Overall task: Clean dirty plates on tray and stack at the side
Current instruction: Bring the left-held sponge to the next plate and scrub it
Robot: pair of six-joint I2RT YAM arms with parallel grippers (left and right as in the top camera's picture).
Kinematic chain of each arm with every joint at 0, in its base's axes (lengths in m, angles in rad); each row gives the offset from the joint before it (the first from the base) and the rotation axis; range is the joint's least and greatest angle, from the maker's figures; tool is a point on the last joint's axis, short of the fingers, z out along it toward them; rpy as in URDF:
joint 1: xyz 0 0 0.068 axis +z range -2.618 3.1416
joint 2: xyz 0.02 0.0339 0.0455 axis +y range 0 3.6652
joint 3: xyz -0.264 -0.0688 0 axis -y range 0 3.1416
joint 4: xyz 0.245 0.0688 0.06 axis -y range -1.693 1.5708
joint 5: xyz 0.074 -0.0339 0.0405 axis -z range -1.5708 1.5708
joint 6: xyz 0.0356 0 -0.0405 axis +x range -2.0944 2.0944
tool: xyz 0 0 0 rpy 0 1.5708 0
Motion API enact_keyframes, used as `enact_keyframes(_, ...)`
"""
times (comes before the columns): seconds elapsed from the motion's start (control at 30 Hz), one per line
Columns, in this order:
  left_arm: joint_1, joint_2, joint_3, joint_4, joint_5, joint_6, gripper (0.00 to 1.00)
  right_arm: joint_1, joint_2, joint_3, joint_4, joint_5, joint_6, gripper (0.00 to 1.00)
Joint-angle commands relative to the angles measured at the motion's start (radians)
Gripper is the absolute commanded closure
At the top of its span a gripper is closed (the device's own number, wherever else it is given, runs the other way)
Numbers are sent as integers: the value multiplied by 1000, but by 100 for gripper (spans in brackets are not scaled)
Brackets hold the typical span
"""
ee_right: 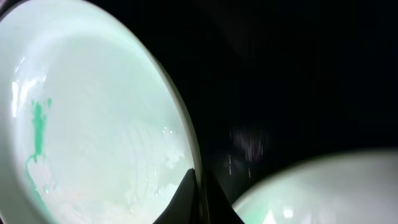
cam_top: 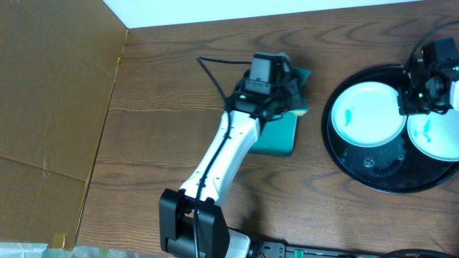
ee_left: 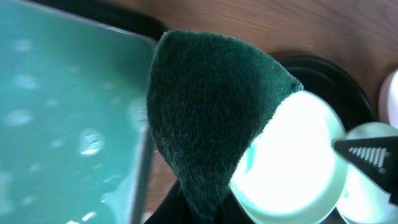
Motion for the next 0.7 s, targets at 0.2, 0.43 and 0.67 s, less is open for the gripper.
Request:
enact_keyframes(0.2, -140, 101, -3, 104, 12, -116, 93, 6, -8, -45, 2, 1, -3, 99)
enact_keyframes(0.43, -218, 209, -2, 236, 12, -293, 93, 6, -8, -105, 79, 19, 16, 99)
enact_keyframes(0.67, -307, 321, -2, 389, 12, -464, 93, 6, -8, -108, 111, 19, 31, 99)
